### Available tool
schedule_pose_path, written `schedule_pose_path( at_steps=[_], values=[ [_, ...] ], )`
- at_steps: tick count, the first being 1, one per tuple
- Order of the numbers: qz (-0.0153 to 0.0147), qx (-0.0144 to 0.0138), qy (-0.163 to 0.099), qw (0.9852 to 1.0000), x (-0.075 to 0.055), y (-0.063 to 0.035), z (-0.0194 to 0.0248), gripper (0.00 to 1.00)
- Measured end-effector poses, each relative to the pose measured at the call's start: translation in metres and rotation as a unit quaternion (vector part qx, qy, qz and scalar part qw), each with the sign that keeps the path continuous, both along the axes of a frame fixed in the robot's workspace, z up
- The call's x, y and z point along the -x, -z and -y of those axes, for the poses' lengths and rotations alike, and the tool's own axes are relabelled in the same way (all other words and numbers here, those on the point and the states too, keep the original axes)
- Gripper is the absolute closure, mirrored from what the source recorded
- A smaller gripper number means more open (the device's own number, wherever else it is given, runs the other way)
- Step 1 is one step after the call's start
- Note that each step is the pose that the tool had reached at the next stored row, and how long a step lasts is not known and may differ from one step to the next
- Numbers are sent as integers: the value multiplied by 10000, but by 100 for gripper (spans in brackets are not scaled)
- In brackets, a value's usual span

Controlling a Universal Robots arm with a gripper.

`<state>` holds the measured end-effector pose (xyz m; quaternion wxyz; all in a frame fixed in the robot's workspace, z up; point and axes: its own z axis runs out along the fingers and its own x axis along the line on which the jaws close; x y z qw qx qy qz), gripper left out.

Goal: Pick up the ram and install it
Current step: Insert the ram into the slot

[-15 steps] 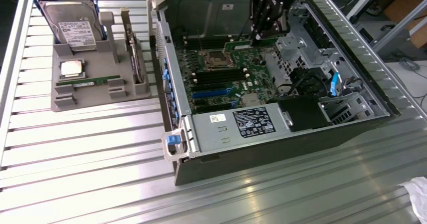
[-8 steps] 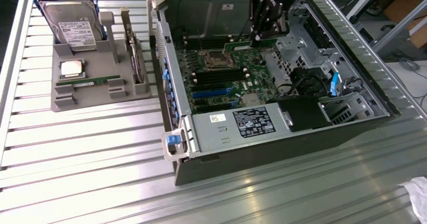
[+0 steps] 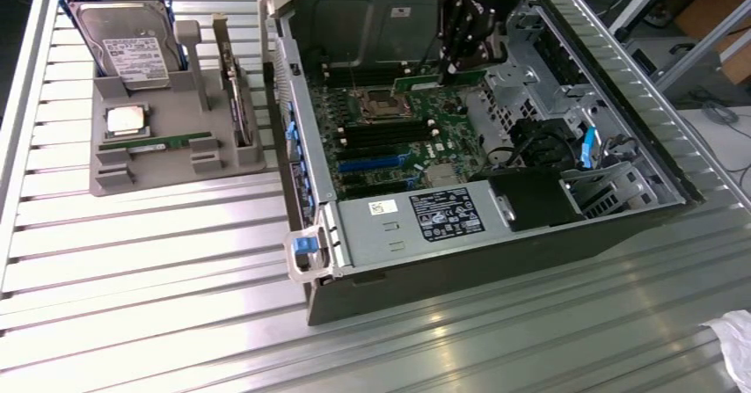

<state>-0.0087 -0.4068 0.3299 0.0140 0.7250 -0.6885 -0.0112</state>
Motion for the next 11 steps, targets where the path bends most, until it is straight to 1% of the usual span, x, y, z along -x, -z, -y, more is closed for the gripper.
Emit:
schedule_pose_path(
  at_steps=[11],
  values=[
    [0, 0, 0, 10000, 0, 64, 0, 87]
  ],
)
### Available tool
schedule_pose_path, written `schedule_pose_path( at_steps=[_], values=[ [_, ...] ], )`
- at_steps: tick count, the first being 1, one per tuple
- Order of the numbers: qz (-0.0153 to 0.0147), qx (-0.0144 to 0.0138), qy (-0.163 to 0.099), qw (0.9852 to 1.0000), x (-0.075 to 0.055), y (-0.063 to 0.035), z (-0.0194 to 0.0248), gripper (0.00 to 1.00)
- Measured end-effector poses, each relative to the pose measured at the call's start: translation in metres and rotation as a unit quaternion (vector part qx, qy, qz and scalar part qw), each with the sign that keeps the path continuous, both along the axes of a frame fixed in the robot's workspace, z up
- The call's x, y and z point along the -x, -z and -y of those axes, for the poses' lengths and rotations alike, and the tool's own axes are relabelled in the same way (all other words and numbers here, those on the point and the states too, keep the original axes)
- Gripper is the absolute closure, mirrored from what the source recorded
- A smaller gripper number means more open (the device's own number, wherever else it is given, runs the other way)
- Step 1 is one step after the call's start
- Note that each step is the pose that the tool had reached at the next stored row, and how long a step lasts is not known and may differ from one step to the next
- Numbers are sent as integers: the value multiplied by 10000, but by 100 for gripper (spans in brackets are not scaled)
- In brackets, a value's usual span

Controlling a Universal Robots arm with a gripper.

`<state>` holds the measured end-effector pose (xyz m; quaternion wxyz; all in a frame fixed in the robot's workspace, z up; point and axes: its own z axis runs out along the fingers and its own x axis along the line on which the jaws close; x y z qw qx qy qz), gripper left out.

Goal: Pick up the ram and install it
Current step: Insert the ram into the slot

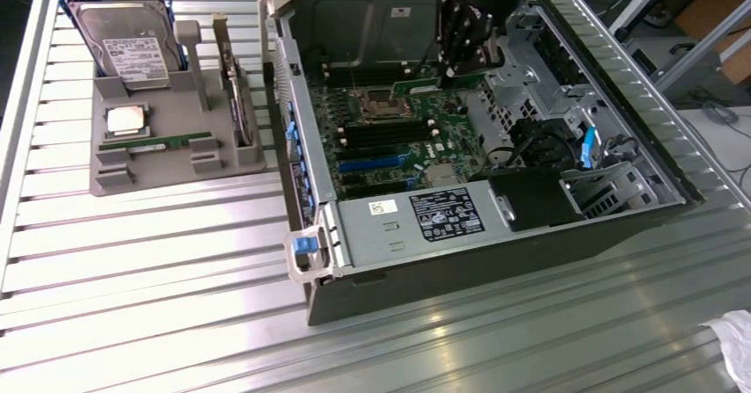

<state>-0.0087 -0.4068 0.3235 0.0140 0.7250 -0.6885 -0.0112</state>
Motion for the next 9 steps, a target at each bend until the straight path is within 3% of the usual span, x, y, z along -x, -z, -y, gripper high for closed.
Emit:
schedule_pose_path(
  at_steps=[9],
  values=[
    [0, 0, 0, 10000, 0, 43, 0, 87]
  ],
)
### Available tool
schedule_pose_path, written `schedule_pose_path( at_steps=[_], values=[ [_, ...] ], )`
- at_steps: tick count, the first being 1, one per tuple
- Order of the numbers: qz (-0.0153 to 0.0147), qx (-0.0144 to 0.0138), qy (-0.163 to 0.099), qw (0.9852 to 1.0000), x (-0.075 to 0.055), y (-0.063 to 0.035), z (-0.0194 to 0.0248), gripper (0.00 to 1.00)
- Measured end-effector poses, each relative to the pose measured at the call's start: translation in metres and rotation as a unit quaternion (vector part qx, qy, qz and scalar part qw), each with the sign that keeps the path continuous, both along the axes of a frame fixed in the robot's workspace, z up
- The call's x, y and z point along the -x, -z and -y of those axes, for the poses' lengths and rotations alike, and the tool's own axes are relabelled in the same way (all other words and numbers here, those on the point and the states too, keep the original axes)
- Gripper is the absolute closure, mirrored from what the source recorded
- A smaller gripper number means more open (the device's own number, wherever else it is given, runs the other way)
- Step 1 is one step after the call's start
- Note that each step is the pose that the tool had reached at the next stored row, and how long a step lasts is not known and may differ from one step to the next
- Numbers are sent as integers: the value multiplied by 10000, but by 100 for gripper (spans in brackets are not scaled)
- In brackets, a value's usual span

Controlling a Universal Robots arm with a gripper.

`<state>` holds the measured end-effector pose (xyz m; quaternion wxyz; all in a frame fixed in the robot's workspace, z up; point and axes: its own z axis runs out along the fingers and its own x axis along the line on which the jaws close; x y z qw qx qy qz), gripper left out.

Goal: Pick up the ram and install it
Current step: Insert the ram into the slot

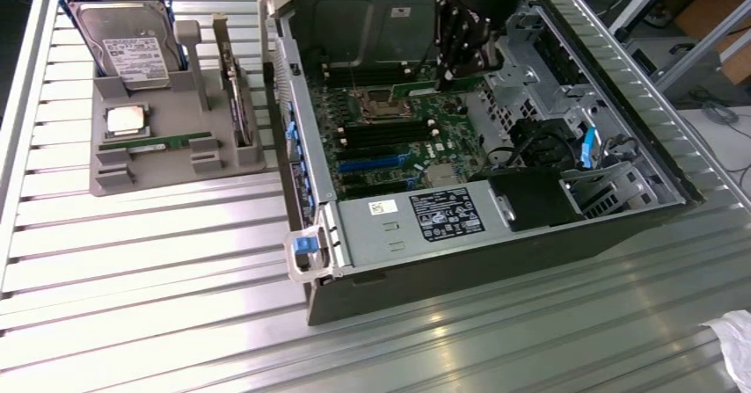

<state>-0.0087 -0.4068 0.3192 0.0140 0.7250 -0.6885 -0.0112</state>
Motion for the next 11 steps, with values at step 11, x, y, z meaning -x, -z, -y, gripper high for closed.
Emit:
schedule_pose_path(
  at_steps=[11],
  values=[
    [0, 0, 0, 10000, 0, 38, 0, 87]
  ],
)
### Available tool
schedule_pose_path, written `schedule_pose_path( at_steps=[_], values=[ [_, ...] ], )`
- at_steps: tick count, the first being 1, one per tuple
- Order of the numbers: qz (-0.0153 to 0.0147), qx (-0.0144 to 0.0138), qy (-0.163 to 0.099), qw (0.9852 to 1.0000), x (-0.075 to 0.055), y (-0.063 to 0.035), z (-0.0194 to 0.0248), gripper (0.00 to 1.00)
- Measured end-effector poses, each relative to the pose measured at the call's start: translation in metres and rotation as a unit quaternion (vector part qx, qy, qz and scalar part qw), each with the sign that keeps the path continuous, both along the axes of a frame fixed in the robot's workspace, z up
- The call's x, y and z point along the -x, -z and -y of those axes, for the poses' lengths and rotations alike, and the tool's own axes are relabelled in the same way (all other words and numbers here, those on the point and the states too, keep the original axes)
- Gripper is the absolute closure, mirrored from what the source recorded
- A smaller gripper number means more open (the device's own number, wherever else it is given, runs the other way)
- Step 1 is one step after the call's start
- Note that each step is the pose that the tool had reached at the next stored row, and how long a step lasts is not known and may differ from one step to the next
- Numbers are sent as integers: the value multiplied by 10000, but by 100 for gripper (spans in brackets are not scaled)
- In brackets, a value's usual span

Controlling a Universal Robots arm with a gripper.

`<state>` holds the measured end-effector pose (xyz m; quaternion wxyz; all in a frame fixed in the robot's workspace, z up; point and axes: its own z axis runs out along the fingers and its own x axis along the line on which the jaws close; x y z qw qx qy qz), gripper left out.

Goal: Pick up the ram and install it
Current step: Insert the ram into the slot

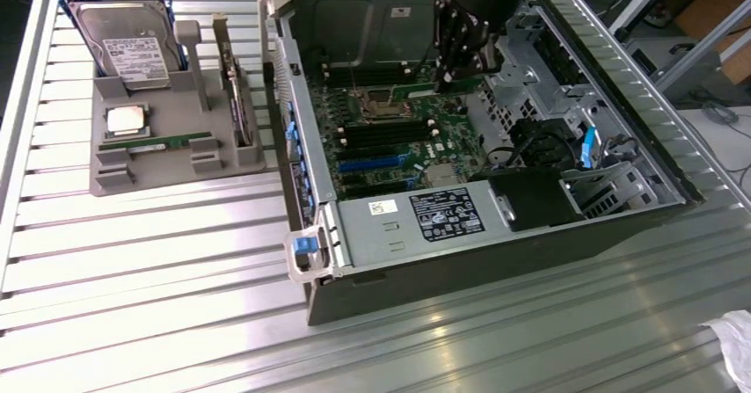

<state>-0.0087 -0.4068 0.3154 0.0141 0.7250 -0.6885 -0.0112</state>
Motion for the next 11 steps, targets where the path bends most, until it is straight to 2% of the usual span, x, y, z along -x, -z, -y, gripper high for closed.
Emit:
schedule_pose_path(
  at_steps=[11],
  values=[
    [0, -1, 0, 10000, 0, 47, 0, 87]
  ],
)
